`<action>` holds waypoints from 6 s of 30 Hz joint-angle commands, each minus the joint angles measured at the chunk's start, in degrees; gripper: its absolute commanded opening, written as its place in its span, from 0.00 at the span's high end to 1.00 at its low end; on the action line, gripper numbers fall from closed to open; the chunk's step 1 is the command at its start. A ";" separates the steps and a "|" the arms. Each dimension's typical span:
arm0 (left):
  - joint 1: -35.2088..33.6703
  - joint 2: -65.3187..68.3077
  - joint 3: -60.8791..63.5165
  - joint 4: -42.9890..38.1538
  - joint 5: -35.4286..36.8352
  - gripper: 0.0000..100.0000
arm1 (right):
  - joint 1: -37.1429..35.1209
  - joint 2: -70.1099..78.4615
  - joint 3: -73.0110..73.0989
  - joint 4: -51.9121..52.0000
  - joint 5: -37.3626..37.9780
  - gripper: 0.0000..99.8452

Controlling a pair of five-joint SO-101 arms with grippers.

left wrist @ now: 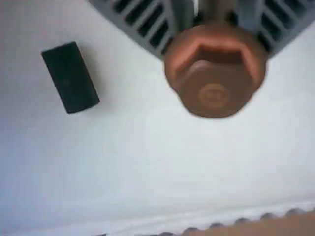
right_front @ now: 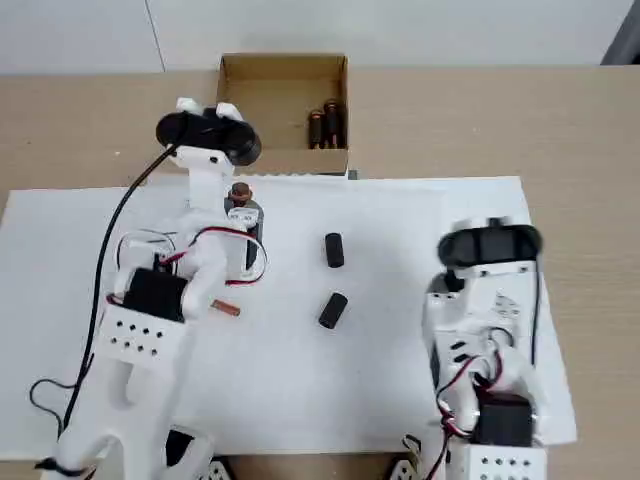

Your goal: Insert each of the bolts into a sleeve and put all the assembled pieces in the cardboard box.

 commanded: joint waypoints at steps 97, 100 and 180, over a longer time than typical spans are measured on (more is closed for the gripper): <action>14.86 -30.33 19.21 -25.14 22.59 1.00 | -30.02 -17.98 26.02 -31.08 13.19 1.00; 14.77 -30.33 19.21 -25.14 22.51 1.00 | -29.93 -17.98 26.02 -31.16 13.19 1.00; 25.76 -30.33 28.88 -17.93 23.91 0.99 | -29.93 -17.98 26.02 -40.75 16.88 1.00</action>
